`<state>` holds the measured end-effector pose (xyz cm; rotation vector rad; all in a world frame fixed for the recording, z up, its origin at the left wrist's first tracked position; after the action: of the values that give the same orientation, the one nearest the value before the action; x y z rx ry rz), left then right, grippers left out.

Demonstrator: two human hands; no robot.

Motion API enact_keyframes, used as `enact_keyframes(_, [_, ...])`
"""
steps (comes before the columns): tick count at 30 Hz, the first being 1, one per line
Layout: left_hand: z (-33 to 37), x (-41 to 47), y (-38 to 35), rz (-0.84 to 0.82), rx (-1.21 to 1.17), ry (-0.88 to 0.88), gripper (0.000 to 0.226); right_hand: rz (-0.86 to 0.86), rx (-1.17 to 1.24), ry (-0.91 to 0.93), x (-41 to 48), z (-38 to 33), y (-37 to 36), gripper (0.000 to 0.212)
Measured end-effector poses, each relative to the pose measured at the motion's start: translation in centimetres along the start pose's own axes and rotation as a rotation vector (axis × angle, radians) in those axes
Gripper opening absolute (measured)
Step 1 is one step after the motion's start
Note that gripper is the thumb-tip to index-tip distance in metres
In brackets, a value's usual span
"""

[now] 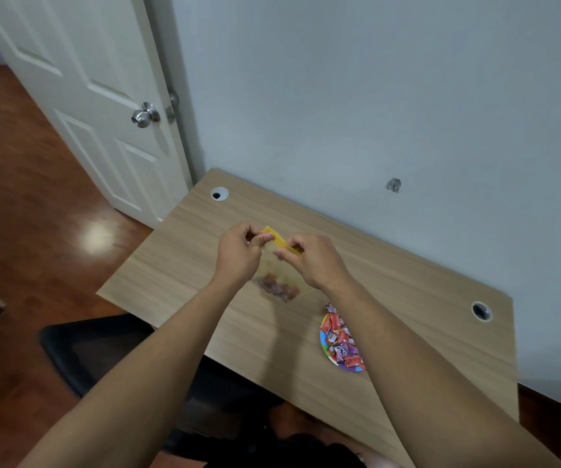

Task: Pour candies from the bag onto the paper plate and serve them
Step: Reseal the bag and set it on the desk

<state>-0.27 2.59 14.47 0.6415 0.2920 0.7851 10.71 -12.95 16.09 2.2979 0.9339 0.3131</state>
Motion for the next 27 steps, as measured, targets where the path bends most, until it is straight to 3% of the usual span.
enact_keyframes(27, [-6.7, 2.4, 5.0, 0.094, -0.092, 0.265, 0.024, -0.072, -0.122, 0.010, -1.2, 1.9, -1.1, 0.041])
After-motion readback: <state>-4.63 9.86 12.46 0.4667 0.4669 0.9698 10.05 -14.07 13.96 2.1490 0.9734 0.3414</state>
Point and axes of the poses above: each hand's wrist, its own x-axis towards the middle knuckle, its own y-axis out of the back of the hand, z = x × y, the point moved 10 cm from there along x, towards the middle knuckle, and after that the axes turned 15 degrees about x, right-handed, at the moved point
